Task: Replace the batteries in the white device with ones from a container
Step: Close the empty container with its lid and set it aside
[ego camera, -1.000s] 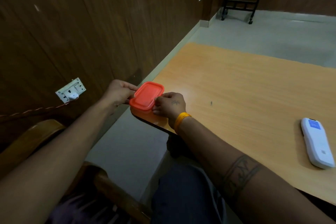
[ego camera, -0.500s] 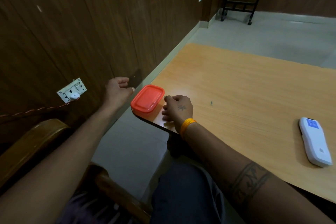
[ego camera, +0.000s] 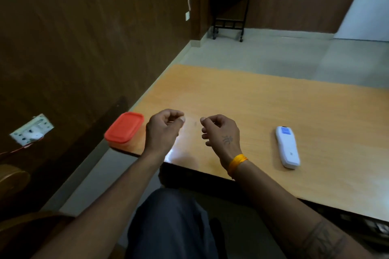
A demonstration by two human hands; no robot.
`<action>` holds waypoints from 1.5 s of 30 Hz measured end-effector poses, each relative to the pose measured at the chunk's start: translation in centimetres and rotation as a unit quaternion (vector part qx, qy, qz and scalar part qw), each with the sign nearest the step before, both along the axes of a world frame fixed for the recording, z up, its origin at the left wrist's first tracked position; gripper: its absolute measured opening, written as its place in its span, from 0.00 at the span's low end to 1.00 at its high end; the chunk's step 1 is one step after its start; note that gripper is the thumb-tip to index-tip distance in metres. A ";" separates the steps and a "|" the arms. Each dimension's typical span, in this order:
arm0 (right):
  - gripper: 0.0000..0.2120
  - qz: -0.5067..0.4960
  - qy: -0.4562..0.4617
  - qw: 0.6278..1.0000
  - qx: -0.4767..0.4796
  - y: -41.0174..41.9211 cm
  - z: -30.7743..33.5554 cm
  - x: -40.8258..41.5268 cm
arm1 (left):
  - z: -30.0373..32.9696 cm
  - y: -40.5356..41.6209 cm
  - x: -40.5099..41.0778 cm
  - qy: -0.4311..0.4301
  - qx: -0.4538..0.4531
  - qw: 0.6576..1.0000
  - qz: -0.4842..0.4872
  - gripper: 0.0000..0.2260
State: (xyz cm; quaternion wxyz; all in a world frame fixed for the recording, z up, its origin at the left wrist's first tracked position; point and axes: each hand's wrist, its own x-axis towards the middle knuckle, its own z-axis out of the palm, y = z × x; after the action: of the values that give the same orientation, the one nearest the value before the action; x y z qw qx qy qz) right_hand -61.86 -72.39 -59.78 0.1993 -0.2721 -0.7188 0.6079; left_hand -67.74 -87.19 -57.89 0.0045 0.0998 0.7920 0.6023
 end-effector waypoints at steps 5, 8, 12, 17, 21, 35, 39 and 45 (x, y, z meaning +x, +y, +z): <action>0.10 -0.088 -0.012 0.992 0.094 7.7 -0.1 5.4 | -0.4 8.6 3.4 -0.033 0.028 0.997 -0.056 0.04; 0.06 -0.147 -0.039 0.972 0.178 11.6 -0.6 8.1 | -1.1 13.3 4.9 -0.073 0.033 0.993 -0.089 0.04; 0.10 -0.150 -0.136 0.925 0.320 15.6 -2.2 10.1 | -2.6 18.2 6.1 -0.130 0.001 0.982 -0.134 0.04; 0.29 -0.069 -0.283 0.896 0.337 17.3 -3.5 10.3 | -4.2 21.6 7.0 -0.156 -0.029 0.977 -0.145 0.05; 0.29 -0.073 -0.263 0.920 0.282 17.9 -3.5 10.5 | -5.3 22.6 7.2 -0.164 -0.033 0.975 -0.150 0.05; 0.12 -0.178 -0.078 0.979 -0.064 23.0 -4.3 6.6 | -6.5 28.2 4.0 -0.245 0.035 0.951 -0.186 0.10; 0.10 -0.188 -0.106 0.976 -0.018 25.1 -5.1 3.8 | -6.8 29.9 1.4 -0.242 0.037 0.954 -0.174 0.13; 0.08 -0.204 -0.112 0.972 -0.006 27.8 -5.2 -0.5 | -6.7 32.2 -3.1 -0.222 -0.022 0.965 -0.140 0.11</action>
State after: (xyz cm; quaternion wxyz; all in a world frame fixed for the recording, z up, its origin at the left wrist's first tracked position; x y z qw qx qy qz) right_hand -62.39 -44.62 -65.03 0.2352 -0.4809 -0.6621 0.5245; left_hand -70.80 -54.94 -64.61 0.2673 0.0735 0.7619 0.5854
